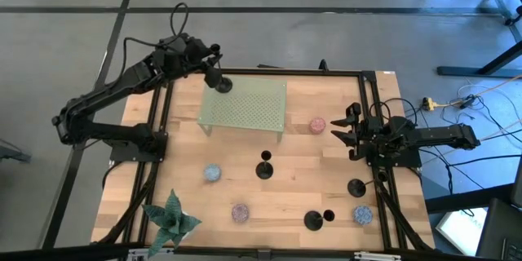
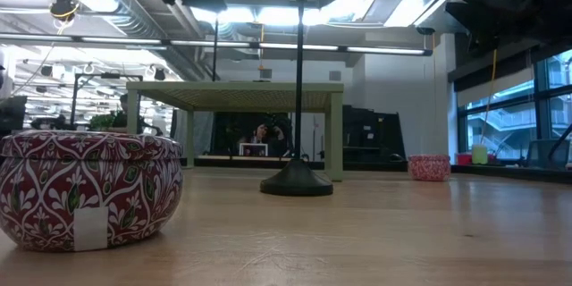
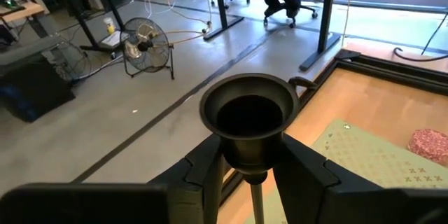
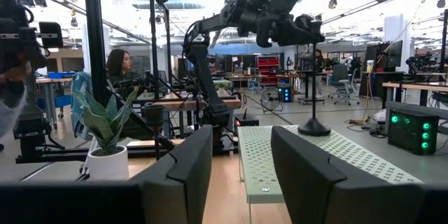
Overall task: Pick & Place candle stick holders
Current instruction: Put the middle left black candle holder on the shelf
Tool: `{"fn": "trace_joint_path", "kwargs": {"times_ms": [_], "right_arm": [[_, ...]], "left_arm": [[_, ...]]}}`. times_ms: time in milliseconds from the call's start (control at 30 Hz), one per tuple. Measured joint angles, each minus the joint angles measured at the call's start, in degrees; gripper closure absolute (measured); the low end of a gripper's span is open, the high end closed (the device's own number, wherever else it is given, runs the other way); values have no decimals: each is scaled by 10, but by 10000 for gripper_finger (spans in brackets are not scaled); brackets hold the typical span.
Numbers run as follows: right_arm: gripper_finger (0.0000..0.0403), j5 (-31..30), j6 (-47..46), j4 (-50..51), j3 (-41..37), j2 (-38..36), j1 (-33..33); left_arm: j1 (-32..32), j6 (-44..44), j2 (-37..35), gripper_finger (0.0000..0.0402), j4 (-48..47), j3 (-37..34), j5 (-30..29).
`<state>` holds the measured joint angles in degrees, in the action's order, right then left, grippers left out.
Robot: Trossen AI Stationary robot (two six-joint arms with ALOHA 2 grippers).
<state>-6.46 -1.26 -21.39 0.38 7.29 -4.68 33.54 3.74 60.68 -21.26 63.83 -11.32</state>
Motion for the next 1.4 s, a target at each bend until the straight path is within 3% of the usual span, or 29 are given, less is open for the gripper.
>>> {"fn": "trace_joint_path", "kwargs": {"times_ms": [500, 1400], "right_arm": [[251, 0, 0, 0, 0, 0, 0], [251, 0, 0, 0, 0, 0, 0]], "left_arm": [[0, -24, -42, 293, -68, 0, -27], [0, -15, -18, 292, -45, 0, -33]]}}
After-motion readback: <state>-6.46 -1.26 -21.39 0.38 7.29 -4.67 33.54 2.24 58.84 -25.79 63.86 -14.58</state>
